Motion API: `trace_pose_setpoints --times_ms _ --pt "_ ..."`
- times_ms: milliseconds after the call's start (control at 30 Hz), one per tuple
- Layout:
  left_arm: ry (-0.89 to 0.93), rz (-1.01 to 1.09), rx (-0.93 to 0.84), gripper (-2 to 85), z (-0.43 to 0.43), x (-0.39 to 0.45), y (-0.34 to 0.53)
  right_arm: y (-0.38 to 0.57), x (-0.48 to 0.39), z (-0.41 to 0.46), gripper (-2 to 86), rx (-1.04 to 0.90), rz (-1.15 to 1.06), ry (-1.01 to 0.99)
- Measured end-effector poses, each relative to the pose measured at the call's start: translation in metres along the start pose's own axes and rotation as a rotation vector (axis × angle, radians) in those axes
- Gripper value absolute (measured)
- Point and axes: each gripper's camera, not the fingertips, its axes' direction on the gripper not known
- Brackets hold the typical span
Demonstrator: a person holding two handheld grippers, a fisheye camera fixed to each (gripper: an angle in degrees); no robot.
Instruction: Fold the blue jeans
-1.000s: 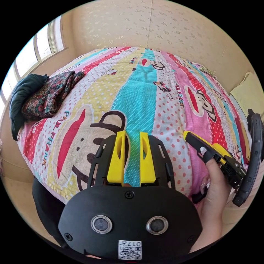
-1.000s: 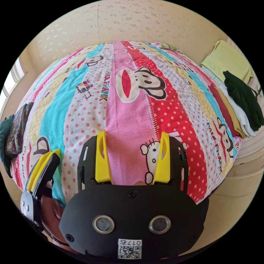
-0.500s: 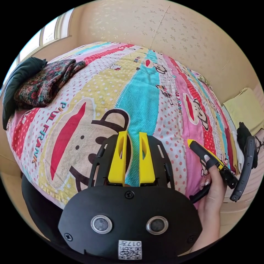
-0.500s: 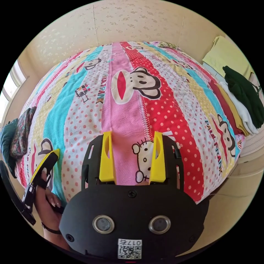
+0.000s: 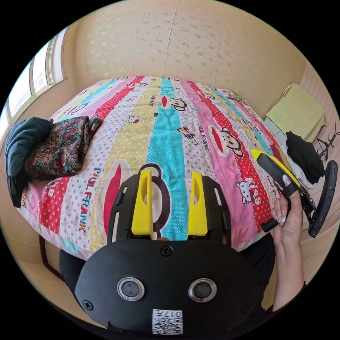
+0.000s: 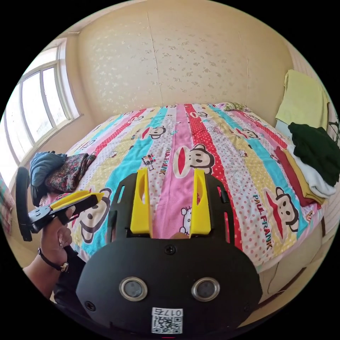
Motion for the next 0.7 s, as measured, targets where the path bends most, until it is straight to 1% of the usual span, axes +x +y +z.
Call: trace_pose_setpoints --times_ms 67,100,133,167,233,300,333,400,467,533,567,633,667,700 --pt "-0.021 -0.026 -0.002 13.5 -0.014 -0.008 0.001 -0.005 -0.005 0.000 16.0 -0.062 -0.003 -0.012" --pt "-0.030 -0.045 -0.006 11.6 -0.022 -0.015 0.001 -0.009 -0.009 0.002 13.4 -0.101 -0.007 -0.025" --pt "-0.032 -0.079 0.007 7.3 -0.031 -0.025 0.003 -0.010 -0.010 0.002 12.1 -0.118 -0.007 -0.028" --pt "-0.027 -0.094 0.019 5.1 -0.036 -0.030 0.004 -0.013 -0.013 0.003 10.4 -0.144 -0.011 -0.033" --pt "-0.016 -0.124 0.059 1.0 -0.057 -0.053 0.009 -0.015 -0.017 0.003 7.7 -0.151 -0.021 -0.057" --pt "-0.036 -0.131 0.091 0.2 -0.076 -0.072 0.011 -0.018 -0.018 -0.001 2.8 -0.116 -0.005 -0.152" --pt "-0.044 -0.117 0.128 -0.1 -0.092 -0.087 0.012 -0.020 -0.018 -0.002 2.5 -0.116 -0.010 -0.188" --pt "-0.072 -0.111 0.192 -0.2 -0.120 -0.115 0.012 -0.028 -0.021 -0.004 1.6 -0.121 -0.025 -0.274" --pt "-0.117 -0.119 0.239 -0.1 -0.150 -0.150 0.008 -0.038 -0.029 -0.004 1.5 -0.154 -0.071 -0.229" --pt "-0.173 -0.132 0.277 0.5 -0.188 -0.206 -0.004 -0.048 -0.041 -0.004 1.9 -0.171 -0.130 -0.191" --pt "-0.188 -0.136 0.280 0.8 -0.196 -0.221 -0.008 -0.056 -0.049 -0.003 2.7 -0.183 -0.159 -0.197" --pt "-0.241 -0.144 0.257 3.5 -0.222 -0.280 -0.029 -0.068 -0.063 -0.001 4.9 -0.194 -0.191 -0.226" --pt "-0.252 -0.152 0.240 5.3 -0.227 -0.296 -0.036 -0.077 -0.074 0.000 7.0 -0.196 -0.219 -0.247" --pt "-0.278 -0.165 0.195 8.9 -0.233 -0.325 -0.050 -0.086 -0.087 0.001 8.8 -0.198 -0.249 -0.271"
